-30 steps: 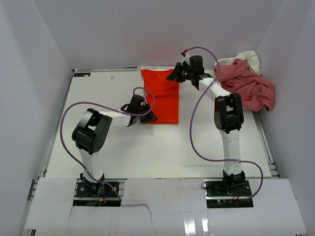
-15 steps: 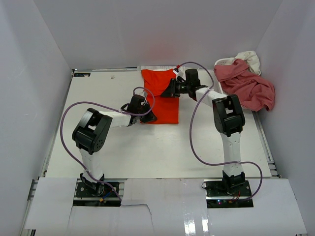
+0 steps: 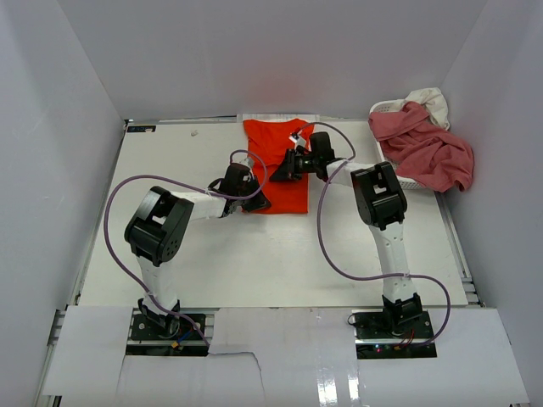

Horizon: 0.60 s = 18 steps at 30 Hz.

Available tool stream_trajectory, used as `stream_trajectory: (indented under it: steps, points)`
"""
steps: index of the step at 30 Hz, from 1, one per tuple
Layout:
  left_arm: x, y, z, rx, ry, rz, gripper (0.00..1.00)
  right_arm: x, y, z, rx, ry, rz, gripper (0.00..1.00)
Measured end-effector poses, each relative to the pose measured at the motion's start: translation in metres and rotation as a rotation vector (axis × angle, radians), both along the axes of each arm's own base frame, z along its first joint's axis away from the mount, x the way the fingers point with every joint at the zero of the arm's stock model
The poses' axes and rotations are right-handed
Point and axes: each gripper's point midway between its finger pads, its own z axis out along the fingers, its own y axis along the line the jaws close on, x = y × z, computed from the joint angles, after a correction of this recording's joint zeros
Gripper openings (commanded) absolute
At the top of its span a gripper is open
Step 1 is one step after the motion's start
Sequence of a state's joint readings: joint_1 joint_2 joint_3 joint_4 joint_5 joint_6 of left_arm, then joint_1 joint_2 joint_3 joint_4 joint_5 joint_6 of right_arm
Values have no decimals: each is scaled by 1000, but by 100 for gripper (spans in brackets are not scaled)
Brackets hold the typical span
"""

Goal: Fold and stack the t-shirts
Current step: Fold the folded rectangular tshirt in 1/3 of the way

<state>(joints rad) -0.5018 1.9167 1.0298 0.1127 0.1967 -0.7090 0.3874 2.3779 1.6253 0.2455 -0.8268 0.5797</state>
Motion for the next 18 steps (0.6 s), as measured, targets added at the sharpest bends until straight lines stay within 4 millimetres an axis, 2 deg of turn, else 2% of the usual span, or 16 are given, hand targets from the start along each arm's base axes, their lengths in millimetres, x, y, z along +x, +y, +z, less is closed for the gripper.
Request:
stream_trajectory:
  steps: [6,18]
  points:
    - [0,0,0,1,-2,-3,0,12,10,-20,-7,11,-1,8]
    - [0,-1,0,2,-3,-3,0,64,7,-4,-85,-126,-127,8]
